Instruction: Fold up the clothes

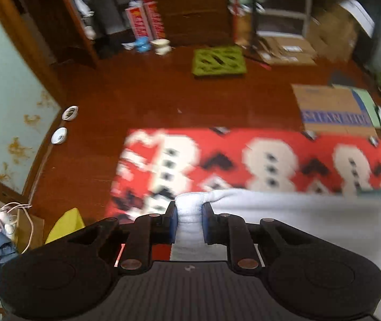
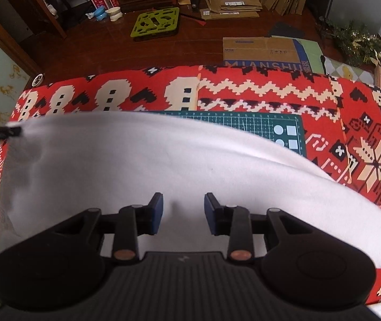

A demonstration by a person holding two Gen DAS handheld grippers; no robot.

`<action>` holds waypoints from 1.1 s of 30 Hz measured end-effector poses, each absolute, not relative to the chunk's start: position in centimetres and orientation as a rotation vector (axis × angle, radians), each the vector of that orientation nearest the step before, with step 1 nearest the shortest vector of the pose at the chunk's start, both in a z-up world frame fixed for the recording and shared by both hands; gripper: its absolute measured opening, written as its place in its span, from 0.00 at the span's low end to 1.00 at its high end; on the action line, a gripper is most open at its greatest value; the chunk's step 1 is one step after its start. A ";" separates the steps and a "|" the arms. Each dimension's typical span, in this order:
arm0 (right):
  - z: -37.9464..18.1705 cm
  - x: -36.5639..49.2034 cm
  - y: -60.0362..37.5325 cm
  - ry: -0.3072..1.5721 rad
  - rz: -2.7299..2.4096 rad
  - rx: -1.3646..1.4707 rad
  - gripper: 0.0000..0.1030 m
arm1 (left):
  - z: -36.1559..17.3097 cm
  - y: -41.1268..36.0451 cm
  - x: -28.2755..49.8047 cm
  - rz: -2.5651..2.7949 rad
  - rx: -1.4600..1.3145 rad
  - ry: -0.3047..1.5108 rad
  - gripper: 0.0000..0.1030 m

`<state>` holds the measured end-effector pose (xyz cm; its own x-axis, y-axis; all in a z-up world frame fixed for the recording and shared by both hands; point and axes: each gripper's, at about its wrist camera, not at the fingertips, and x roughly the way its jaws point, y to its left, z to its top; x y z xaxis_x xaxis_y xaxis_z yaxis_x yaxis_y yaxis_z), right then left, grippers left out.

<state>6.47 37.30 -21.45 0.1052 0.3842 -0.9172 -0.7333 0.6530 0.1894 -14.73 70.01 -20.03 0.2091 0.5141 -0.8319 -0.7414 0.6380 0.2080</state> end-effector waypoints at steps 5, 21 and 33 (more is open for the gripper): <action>-21.0 6.2 37.7 1.194 0.842 -0.344 0.36 | -19.4 74.6 -16.1 0.976 -0.239 1.034 0.18; -20.0 2.0 36.0 1.180 0.823 -0.328 0.36 | -19.5 77.4 -20.4 0.929 -0.295 1.077 0.40; -18.6 -3.0 36.5 1.162 0.888 -0.330 0.36 | -19.3 68.0 -33.5 0.939 -0.510 1.156 0.44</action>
<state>-3.02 36.50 -18.60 0.1164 0.4320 -0.8943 -0.7490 0.6296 0.2066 -33.46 67.95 -19.29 0.1017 0.3573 -0.9284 -0.8351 0.5378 0.1155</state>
